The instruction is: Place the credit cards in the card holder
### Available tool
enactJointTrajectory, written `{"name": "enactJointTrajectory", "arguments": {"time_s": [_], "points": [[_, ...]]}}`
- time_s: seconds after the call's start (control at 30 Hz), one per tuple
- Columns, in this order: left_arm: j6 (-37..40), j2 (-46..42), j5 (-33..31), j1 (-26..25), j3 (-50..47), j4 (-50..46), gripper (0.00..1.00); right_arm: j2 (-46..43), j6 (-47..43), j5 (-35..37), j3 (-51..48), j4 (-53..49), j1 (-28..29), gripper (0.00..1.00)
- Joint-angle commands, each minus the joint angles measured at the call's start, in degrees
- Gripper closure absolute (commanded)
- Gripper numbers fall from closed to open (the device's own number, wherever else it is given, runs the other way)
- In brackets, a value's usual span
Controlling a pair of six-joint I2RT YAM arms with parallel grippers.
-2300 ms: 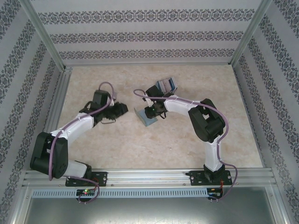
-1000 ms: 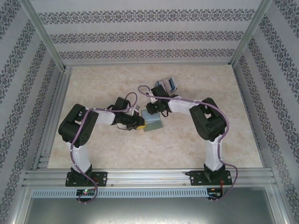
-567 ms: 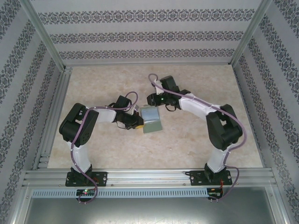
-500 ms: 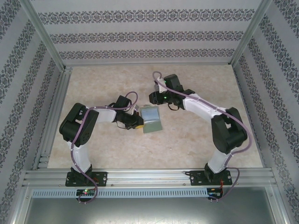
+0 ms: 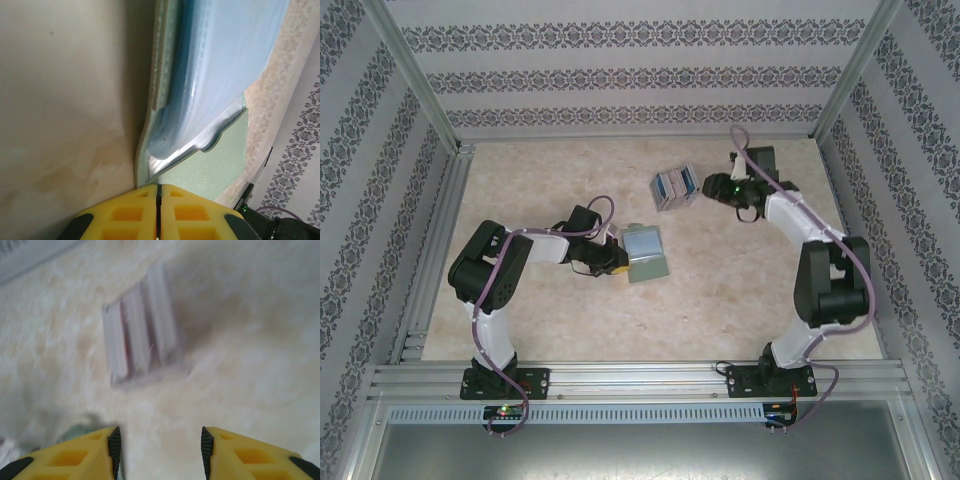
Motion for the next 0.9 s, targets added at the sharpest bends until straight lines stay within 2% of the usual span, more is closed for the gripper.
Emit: {"name": "enactJointTrajectory", "arguments": {"time_s": [0.0, 0.2, 0.47, 0.63, 0.87], "points": [[-1.96, 3.17, -9.68, 0.13, -2.85, 2.85, 0.91, 6.94, 0.72, -2.62, 8.01, -3.77, -0.53, 0.49], [-3.64, 4.25, -8.98, 0.13, -3.17, 7.09, 0.92, 19.62, -0.77, -3.2, 24.06, -10.0, -0.01, 0.47], [-3.84, 4.0, -8.84, 0.04, -4.52, 8.61, 0.92, 28.69, -3.23, -2.01, 38.03, -18.75, 3.88, 0.47], [-3.93, 3.56, -8.49, 0.04, -5.05, 9.31, 0.92, 31.25, -4.55, 0.01, 40.36, -21.22, 4.79, 0.47], [-5.86, 3.65, -8.36, -0.35, -6.59, 12.37, 0.92, 27.34, -6.45, 2.55, 37.0, -19.65, 4.75, 0.47]]}}
